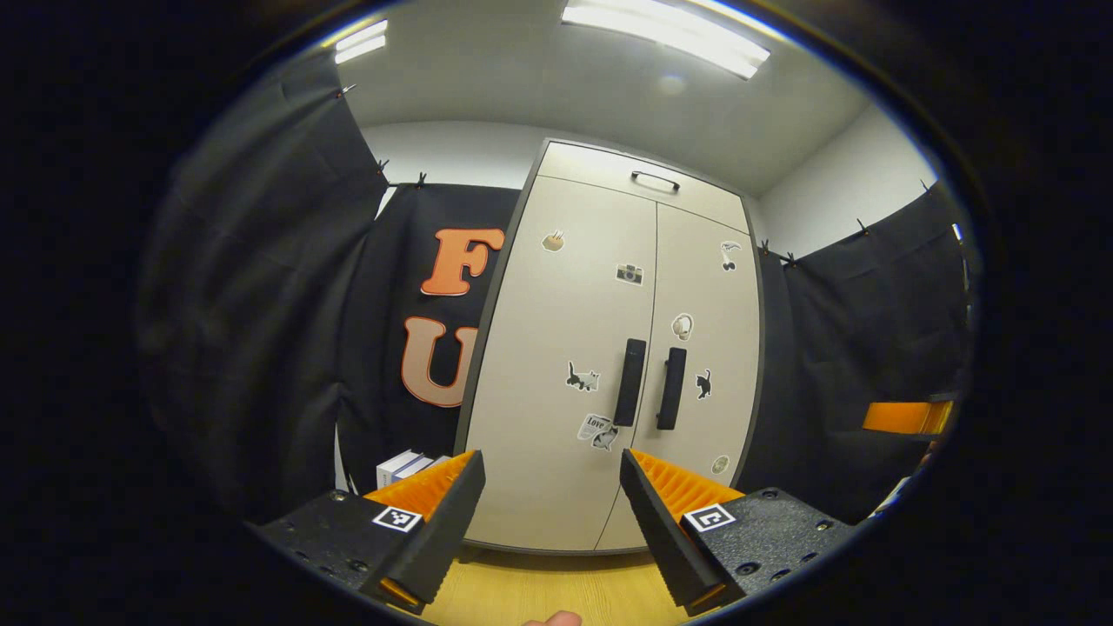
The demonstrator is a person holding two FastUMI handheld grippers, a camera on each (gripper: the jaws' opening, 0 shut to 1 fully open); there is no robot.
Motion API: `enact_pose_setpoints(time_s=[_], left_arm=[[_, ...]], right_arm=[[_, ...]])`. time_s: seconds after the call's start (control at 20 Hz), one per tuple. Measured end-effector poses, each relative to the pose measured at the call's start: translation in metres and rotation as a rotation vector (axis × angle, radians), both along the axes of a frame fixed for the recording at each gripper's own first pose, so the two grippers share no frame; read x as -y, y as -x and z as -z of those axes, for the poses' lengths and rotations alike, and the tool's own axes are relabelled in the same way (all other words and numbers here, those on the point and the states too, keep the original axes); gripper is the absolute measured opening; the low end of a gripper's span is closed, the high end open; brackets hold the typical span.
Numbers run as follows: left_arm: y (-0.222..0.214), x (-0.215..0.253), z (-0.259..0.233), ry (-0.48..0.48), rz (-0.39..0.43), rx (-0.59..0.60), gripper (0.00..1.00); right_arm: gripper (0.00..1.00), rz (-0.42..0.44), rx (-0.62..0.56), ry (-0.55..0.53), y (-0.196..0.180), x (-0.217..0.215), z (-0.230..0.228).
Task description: Open the right door of the double-door shoe cabinet with the right hand, and open the left door with the left hand.
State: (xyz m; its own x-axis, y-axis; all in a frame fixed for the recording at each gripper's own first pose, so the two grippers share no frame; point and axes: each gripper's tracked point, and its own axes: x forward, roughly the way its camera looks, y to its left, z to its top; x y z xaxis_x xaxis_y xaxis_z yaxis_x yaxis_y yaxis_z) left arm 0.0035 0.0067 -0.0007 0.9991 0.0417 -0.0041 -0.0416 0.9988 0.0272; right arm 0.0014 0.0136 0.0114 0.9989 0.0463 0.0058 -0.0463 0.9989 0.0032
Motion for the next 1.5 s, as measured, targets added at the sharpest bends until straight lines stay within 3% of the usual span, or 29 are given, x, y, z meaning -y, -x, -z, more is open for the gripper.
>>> enact_pose_setpoints(time_s=[0.3, 0.5, 0.8, 0.95, 1.1, 1.35, 1.4, 1.45, 1.5], left_arm=[[-0.016, 0.014, 0.001, 0.000, -0.067, 0.002, 0.94], [-0.019, 0.024, 0.000, -0.023, -0.137, 0.017, 0.94], [-0.001, 0.017, 0.011, -0.031, -0.284, 0.020, 0.94], [-0.007, 0.009, 0.022, 0.015, -0.302, 0.024, 0.94], [-0.027, 0.012, 0.037, 0.084, -0.221, -0.004, 0.94], [-0.053, -0.016, 0.045, 0.011, -0.163, -0.037, 0.94], [-0.059, -0.021, 0.045, -0.003, -0.151, -0.035, 0.94], [-0.065, -0.025, 0.045, -0.004, -0.140, -0.029, 0.94], [-0.070, -0.029, 0.047, 0.007, -0.133, -0.030, 0.94]], right_arm=[[0.98, -0.030, 0.039, 0.046, -0.027, 0.026, -0.022], [0.98, -0.108, 0.072, 0.073, -0.060, 0.030, -0.039], [0.98, -0.288, 0.031, 0.049, -0.112, -0.007, -0.041], [0.98, -0.315, 0.019, 0.052, -0.135, -0.032, -0.045], [0.98, -0.296, 0.034, 0.045, -0.159, -0.056, -0.047], [0.97, -0.277, 0.015, 0.034, -0.211, -0.097, -0.034], [0.87, -0.263, 0.015, 0.039, -0.222, -0.102, -0.032], [0.87, -0.252, 0.013, 0.044, -0.231, -0.107, -0.030], [0.97, -0.242, 0.006, 0.053, -0.239, -0.112, -0.027]])
